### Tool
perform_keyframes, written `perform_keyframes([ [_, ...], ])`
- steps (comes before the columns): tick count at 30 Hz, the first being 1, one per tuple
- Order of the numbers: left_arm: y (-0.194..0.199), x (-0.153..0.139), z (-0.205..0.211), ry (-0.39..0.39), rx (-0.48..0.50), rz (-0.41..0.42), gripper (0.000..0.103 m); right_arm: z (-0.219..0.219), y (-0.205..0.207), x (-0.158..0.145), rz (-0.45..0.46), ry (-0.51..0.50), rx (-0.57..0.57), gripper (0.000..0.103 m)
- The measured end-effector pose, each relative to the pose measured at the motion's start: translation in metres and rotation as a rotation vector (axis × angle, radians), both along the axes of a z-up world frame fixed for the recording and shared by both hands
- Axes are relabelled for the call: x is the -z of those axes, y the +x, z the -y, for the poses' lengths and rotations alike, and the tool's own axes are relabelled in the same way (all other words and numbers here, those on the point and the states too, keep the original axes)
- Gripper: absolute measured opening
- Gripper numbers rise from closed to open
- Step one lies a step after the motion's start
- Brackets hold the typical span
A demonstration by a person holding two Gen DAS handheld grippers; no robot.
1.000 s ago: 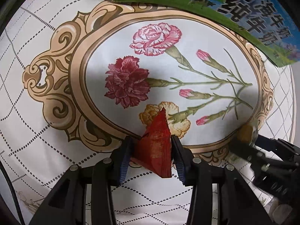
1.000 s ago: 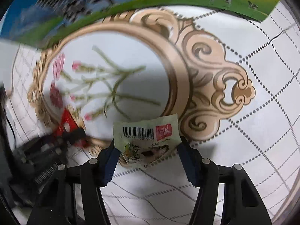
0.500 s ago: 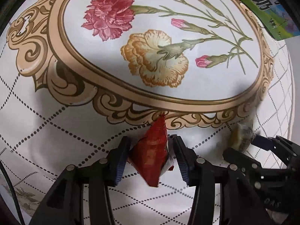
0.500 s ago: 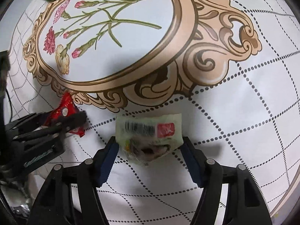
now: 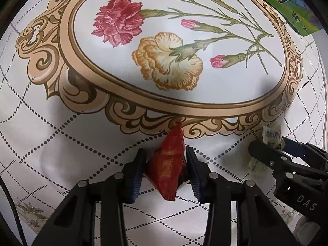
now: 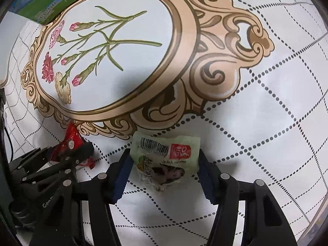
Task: Organize snacks
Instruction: 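Carry both packets into the box and open both tools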
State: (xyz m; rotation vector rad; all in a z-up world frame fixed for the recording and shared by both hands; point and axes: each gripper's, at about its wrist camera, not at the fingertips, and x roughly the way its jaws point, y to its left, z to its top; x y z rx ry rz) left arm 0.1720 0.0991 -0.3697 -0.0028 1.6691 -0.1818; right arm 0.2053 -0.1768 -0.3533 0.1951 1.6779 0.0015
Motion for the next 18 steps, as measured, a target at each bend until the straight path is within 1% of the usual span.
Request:
perform_keyframes([
  [4, -0.001, -0.016, 0.002, -0.005, -0.004, -0.003, 0.036, -0.009, -0.008, -0.013, 0.015, 0.004, -0.011, 0.062],
  [8, 0.001, -0.044, 0.0, -0.042, -0.01, 0.019, 0.036, -0.004, -0.015, -0.034, 0.041, 0.031, -0.008, 0.062],
  [11, 0.006, -0.076, 0.004, -0.077, -0.003, 0.065, 0.036, 0.0, -0.014, -0.061, 0.08, 0.057, -0.011, 0.062],
  [14, 0.02, -0.114, 0.011, -0.122, 0.005, 0.123, 0.036, 0.01, -0.006, -0.095, 0.132, 0.09, -0.001, 0.062],
  [18, 0.049, -0.168, 0.021, -0.181, 0.027, 0.209, 0.036, 0.024, 0.017, -0.154, 0.239, 0.126, 0.022, 0.062],
])
